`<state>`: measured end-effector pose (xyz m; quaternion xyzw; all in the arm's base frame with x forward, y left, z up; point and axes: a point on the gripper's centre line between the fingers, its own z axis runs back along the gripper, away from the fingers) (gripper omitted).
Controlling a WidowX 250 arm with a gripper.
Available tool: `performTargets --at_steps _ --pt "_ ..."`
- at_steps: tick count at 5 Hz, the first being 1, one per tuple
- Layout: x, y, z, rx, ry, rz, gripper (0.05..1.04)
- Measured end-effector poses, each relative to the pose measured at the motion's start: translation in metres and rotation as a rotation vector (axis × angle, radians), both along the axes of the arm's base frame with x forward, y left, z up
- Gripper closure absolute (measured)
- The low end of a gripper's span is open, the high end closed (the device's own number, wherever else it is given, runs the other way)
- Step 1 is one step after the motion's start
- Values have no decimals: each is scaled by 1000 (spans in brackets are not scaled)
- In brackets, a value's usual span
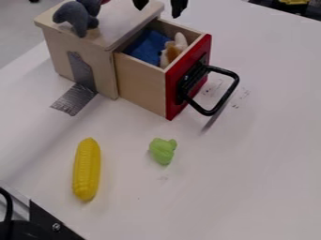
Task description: Closed the drawer
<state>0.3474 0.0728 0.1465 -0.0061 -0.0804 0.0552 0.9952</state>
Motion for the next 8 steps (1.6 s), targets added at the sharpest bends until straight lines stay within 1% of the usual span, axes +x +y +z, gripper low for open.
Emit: performTargets --at_steps 1,2,3,4,5,6,7,8 --pt "-2 -1 -13 -9 39 0 84" --pt "13 -38 -22 -26 51 -72 84" --pt "23 -85 -22 -37 60 -182 85" --pt "25 -124 -24 -27 69 -251 84" --pt "19 -155 -43 -28 128 -292 84" --pt "10 -149 -63 -26 173 -272 84" --pt "-1 -139 -89 -31 251 -258 84" --pt "-4 -123 -100 -32 287 -235 84"
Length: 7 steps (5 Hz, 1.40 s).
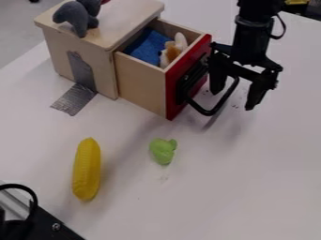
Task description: Closed the drawer
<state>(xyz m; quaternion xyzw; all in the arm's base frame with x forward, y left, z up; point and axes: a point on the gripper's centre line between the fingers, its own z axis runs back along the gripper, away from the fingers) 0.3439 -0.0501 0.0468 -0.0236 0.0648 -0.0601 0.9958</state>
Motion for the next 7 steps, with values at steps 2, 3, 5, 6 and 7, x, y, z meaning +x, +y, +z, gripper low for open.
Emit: performTargets --at_steps 2,3,5,6,7 --pt "-2 3 -25 32 96 -64 139" --pt "-2 0 -40 22 143 -80 423" --pt "-5 10 -41 16 151 -49 761" --pt "-16 29 -40 0 144 8 807" --pt "-23 43 -40 -23 122 65 830"
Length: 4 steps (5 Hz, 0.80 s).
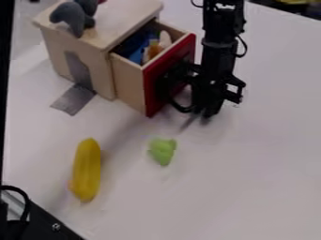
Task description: Closed the drawer
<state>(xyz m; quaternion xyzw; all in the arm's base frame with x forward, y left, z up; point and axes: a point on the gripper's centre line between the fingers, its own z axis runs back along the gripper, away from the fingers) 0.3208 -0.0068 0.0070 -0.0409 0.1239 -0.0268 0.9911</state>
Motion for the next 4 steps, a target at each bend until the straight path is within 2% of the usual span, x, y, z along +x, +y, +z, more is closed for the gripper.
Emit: performTargets --at_steps 2,4 --pt "-1 8 0 -10 3 37 839" --pt "9 52 0 5 -22 145 840"
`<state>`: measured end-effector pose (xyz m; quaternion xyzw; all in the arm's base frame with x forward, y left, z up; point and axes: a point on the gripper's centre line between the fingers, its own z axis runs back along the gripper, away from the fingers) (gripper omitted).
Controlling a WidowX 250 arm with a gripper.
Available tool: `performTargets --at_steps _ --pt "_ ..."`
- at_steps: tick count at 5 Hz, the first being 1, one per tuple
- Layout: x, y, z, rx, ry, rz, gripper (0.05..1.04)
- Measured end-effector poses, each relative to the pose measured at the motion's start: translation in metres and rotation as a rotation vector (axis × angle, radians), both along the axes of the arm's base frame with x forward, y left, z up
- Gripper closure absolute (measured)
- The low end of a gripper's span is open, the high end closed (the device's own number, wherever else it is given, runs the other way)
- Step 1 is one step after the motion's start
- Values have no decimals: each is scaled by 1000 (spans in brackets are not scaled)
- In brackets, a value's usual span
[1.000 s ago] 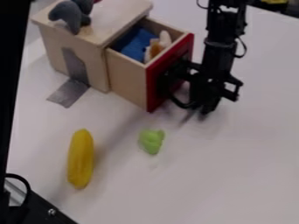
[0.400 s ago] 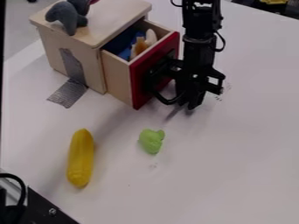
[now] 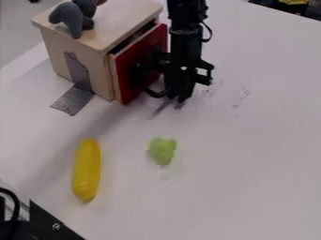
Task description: Closed the drawer
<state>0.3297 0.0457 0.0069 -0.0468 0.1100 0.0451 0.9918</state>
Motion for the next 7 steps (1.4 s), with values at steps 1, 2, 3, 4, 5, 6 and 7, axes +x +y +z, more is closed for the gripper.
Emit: performTargets --at_steps 1,2,3,4,5,6,7 --pt "4 8 1 3 1 15 840" --pt "5 12 1 1 -3 36 802" --pt "-4 15 -1 -9 44 102 500" --pt "10 9 10 21 13 54 199" --pt "33 -12 38 56 -74 -39 77" --pt "55 -31 72 81 -159 -133 85" --pt "67 -40 89 89 -204 -176 85"
